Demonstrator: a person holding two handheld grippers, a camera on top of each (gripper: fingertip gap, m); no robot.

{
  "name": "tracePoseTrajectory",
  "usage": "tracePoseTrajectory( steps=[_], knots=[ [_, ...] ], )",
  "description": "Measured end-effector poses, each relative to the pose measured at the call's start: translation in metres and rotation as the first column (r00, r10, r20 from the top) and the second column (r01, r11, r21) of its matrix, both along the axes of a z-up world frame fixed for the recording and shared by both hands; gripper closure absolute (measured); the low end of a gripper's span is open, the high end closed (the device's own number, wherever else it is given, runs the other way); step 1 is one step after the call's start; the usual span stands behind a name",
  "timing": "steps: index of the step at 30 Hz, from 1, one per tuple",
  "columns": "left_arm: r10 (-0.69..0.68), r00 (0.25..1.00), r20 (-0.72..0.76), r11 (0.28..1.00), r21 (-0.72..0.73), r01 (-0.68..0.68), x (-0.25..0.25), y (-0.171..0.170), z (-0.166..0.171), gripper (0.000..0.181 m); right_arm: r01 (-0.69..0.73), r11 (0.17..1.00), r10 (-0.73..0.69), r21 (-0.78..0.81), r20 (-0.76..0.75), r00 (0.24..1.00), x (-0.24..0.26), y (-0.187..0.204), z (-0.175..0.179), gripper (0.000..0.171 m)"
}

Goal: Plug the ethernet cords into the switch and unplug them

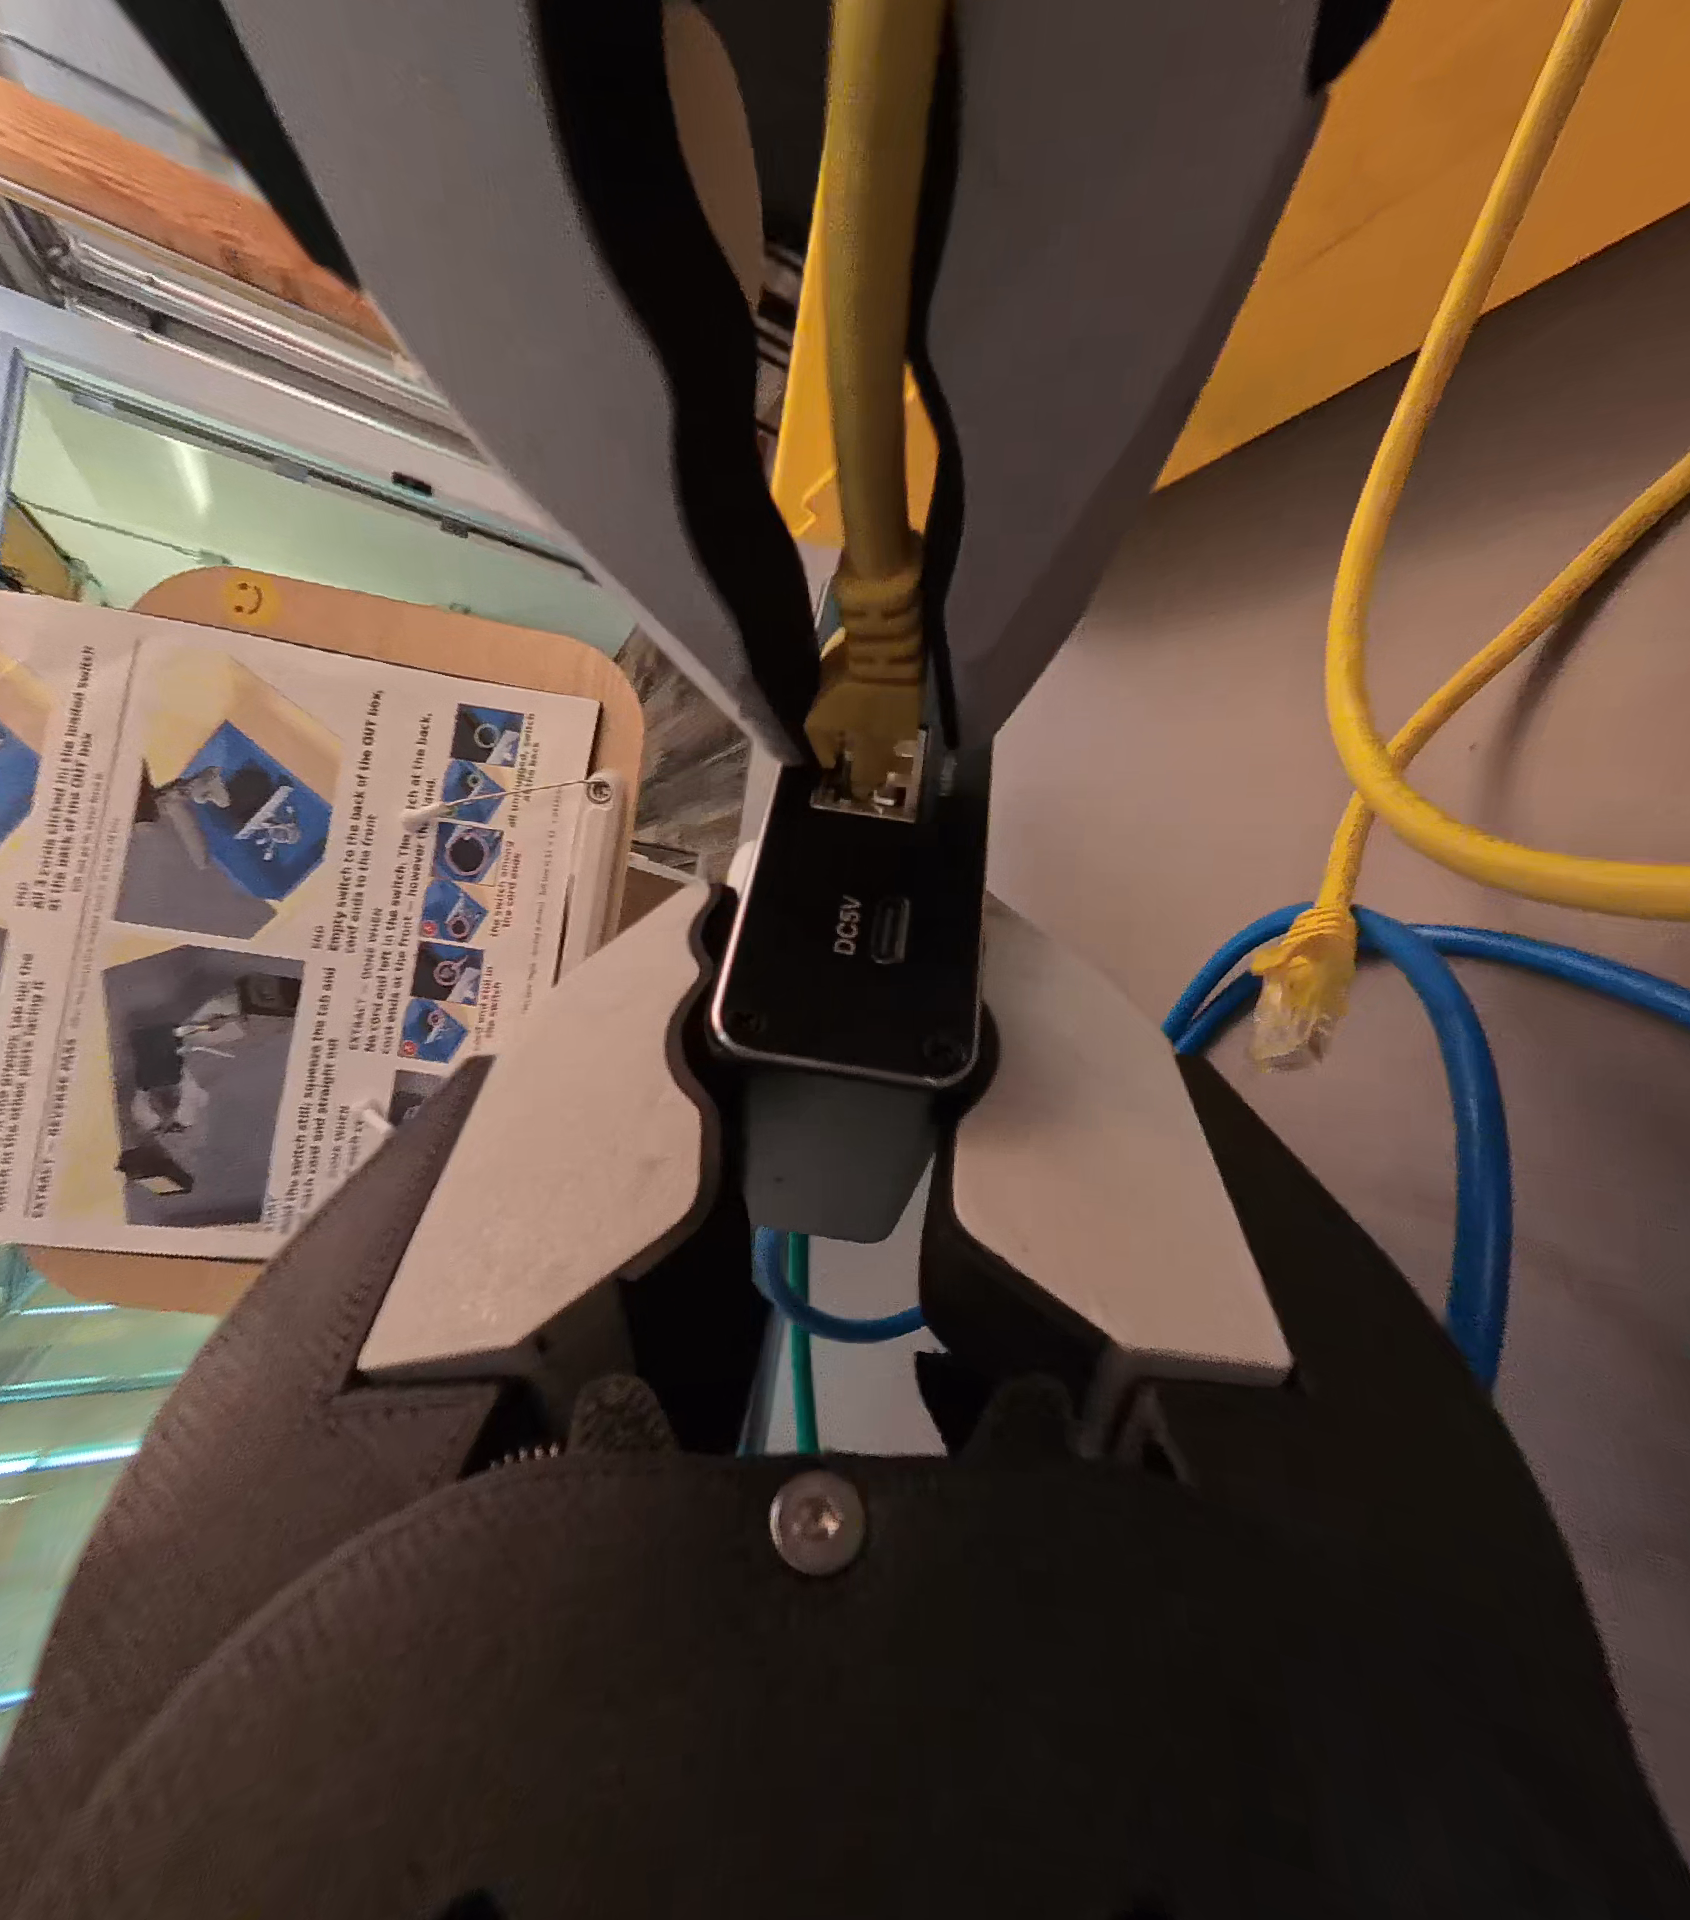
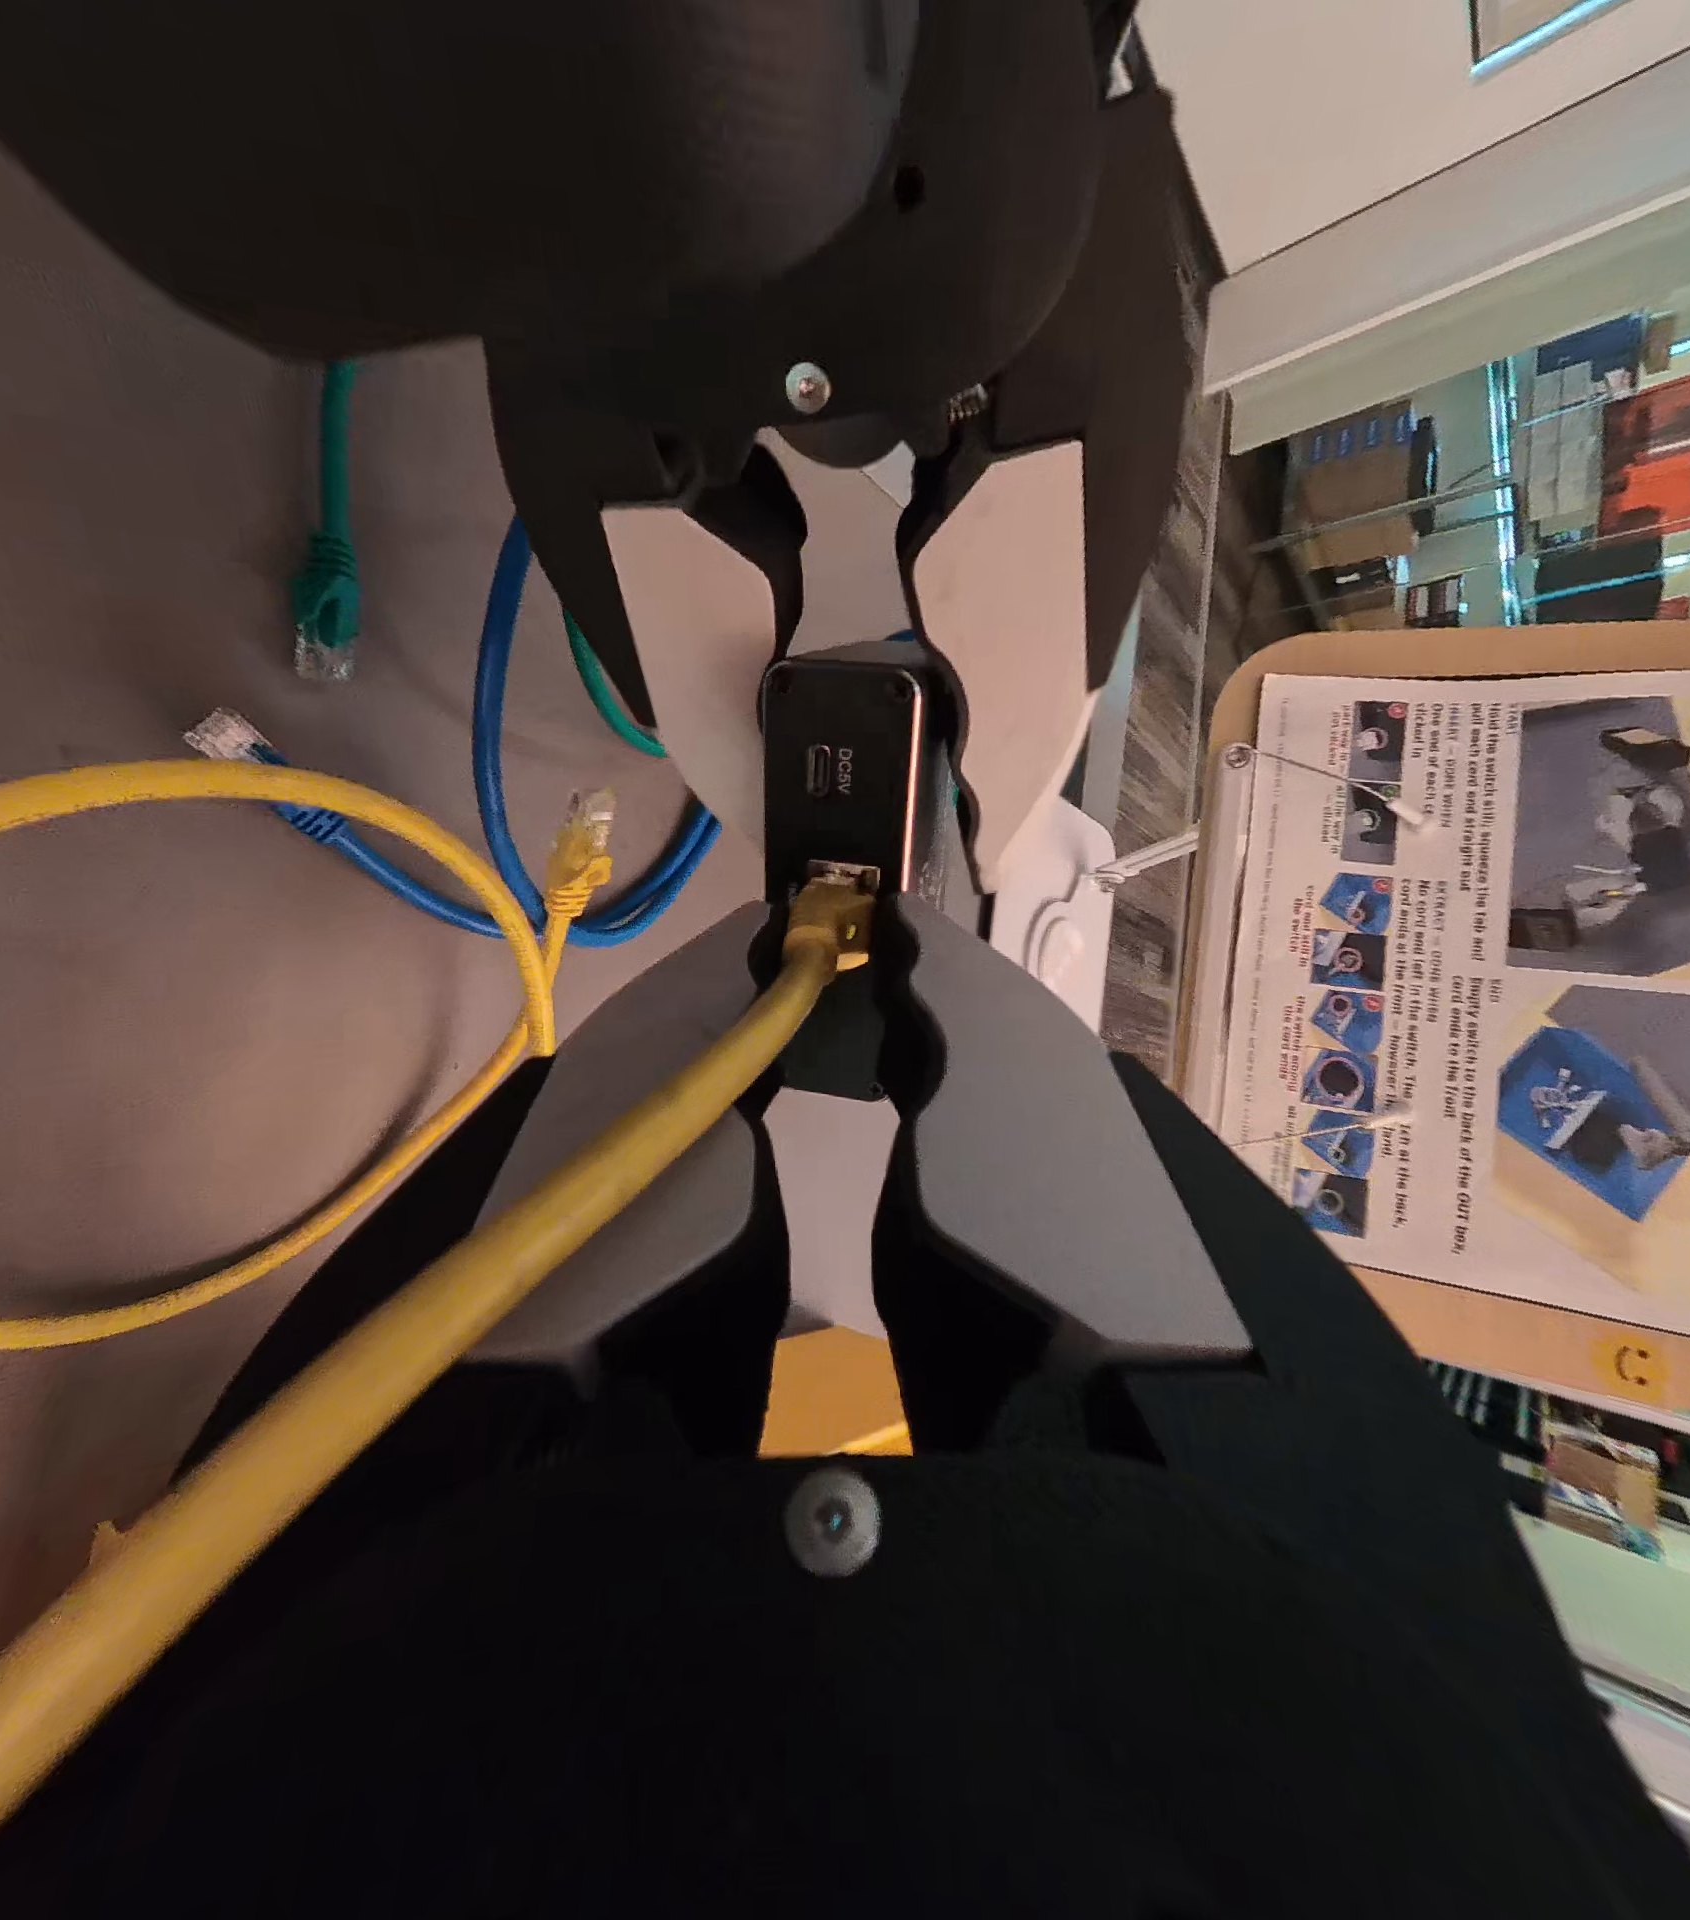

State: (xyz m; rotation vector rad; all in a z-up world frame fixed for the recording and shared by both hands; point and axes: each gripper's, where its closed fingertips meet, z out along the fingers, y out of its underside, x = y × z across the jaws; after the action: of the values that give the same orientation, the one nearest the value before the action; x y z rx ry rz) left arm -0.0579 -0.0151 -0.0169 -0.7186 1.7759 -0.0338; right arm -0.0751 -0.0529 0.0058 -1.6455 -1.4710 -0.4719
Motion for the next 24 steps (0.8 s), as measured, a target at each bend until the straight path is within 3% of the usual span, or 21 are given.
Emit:
tracePoseTrajectory(
  steps=[3,4,5,6,7,9,11,13,16,19,24],
  knots=[
    [-0.016,1.000,-0.021,0.998,-0.055,0.015,0.003,-0.002,-0.006,0.142,0.005,1.000,-0.005,-0.029,-0.001,1.000,0.002,-0.002,-0.003,0.157],
    [0.034,0.999,-0.028,0.999,-0.037,-0.035,0.002,0.007,-0.008,0.142,-0.009,0.997,0.008,-0.074,-0.009,1.000,0.001,-0.008,-0.005,0.158],
    [0.189,0.982,0.015,0.982,0.010,-0.189,-0.004,0.037,-0.002,0.143,-0.161,0.946,0.136,-0.280,-0.108,0.985,-0.021,-0.038,-0.019,0.157],
    [0.275,0.961,0.025,0.961,-0.022,-0.274,-0.015,0.060,0.005,0.143,-0.160,0.939,0.123,-0.305,-0.135,0.983,-0.028,-0.040,-0.017,0.157],
    [0.270,0.962,0.025,0.953,-0.150,-0.264,-0.024,0.064,0.012,0.144,-0.081,0.967,0.073,-0.240,-0.043,0.996,-0.020,-0.028,-0.015,0.156],
    [0.179,0.976,0.121,0.944,-0.302,-0.135,-0.034,0.049,0.042,0.144,-0.077,0.991,0.069,-0.110,-0.081,0.994,-0.017,-0.015,0.002,0.156],
    [0.174,0.968,0.179,0.938,-0.331,-0.108,-0.041,0.043,0.062,0.144,0.011,1.000,-0.015,-0.025,-0.179,0.984,0.002,-0.003,0.025,0.156],
    [0.184,0.965,0.189,0.933,-0.342,-0.111,-0.047,0.042,0.070,0.144,0.185,0.980,-0.163,0.074,-0.238,0.958,0.035,0.007,0.050,0.156],
    [0.225,0.953,0.202,0.927,-0.345,-0.145,-0.054,0.048,0.077,0.144,0.324,0.937,-0.263,0.135,-0.339,0.903,0.059,0.000,0.082,0.156],
    [0.230,0.951,0.208,0.917,-0.374,-0.140,-0.059,0.049,0.081,0.144,0.433,0.881,-0.351,0.191,-0.350,0.868,0.077,-0.011,0.107,0.156],
    [0.228,0.955,0.190,0.916,-0.375,-0.144,-0.059,0.048,0.080,0.144,0.546,0.807,-0.466,0.224,-0.325,0.823,0.121,-0.010,0.185,0.156]
  ],
)
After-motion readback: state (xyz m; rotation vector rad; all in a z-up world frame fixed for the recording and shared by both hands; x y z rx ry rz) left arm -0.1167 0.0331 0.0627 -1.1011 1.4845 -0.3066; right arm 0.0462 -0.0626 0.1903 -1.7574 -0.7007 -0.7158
